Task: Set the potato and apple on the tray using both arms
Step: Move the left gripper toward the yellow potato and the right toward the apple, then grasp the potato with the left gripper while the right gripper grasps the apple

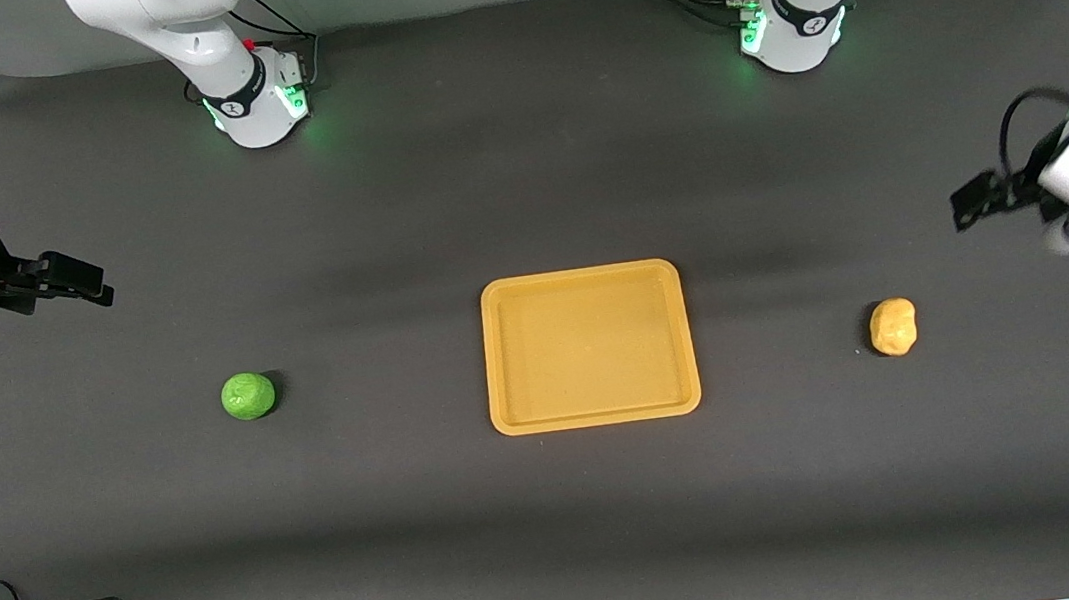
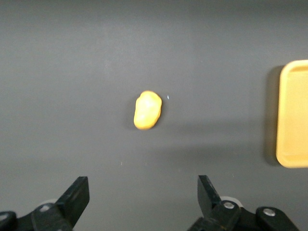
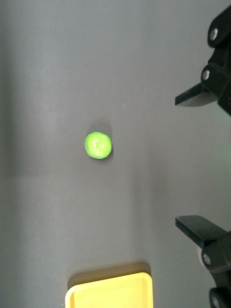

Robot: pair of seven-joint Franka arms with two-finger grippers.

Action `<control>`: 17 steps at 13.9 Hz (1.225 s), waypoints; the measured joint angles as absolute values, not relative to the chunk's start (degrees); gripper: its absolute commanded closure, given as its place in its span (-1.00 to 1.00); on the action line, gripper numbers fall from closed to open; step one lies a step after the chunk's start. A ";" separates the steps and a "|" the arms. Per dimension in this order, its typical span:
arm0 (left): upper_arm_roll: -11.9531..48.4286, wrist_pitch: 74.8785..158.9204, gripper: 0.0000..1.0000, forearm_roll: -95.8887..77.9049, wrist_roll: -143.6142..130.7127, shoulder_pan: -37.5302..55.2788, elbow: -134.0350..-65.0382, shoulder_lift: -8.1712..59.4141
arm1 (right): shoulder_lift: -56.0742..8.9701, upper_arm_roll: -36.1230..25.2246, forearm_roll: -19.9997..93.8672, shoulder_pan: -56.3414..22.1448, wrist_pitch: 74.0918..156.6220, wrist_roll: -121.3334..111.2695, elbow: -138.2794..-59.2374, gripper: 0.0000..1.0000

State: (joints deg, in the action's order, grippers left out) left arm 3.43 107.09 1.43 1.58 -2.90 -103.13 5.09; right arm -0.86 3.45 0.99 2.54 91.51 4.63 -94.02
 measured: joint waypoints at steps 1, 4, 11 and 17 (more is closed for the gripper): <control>3.43 110.46 -1.00 1.50 1.61 -2.90 -104.00 7.76 | -1.27 3.44 0.20 2.55 91.65 4.60 -94.23 -1.00; 3.46 119.65 -1.00 3.19 2.39 -2.88 -107.53 15.33 | -4.05 3.36 -1.36 2.60 95.73 4.10 -96.19 -1.00; 3.32 134.71 -1.00 9.46 2.68 -2.75 -108.93 31.65 | -10.27 2.83 -2.80 2.78 115.22 3.76 -109.71 -1.00; 3.27 134.99 0.28 10.09 2.65 -2.85 -108.59 32.35 | -16.96 2.06 -2.80 2.82 130.99 3.76 -116.52 -1.00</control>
State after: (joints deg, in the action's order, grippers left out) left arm 3.27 134.99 10.09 2.65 -2.85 -108.59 32.35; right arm -16.96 2.06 -2.80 2.82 130.99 3.76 -116.52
